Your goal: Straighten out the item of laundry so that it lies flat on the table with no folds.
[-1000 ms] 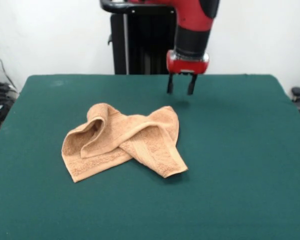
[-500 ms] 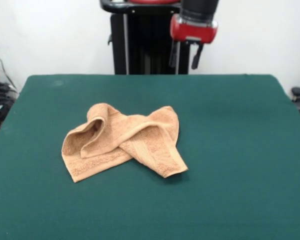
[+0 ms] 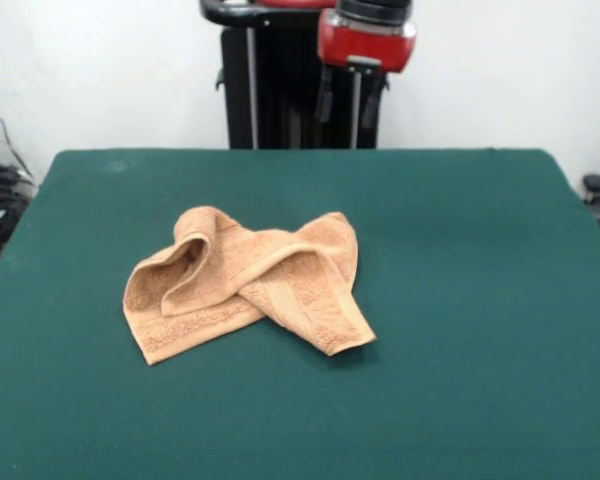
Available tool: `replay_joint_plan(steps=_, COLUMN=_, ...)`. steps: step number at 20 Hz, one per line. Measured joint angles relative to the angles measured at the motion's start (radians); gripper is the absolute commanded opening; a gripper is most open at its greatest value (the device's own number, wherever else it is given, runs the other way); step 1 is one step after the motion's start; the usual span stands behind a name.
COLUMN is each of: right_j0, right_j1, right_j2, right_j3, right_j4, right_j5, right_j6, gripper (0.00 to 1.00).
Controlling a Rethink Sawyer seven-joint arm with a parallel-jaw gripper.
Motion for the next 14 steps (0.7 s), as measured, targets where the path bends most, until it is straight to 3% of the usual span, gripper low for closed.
replay_joint_plan(steps=7, right_j0=-0.082, right_j1=0.019, right_j2=0.028, right_j3=0.004, right_j4=0.000, right_j5=-0.074, right_j6=0.000, gripper=1.00)
replay_joint_plan(steps=14, right_j0=-0.096, right_j1=0.039, right_j2=0.039, right_j3=0.006, right_j4=0.000, right_j5=-0.122, right_j6=0.000, gripper=1.00)
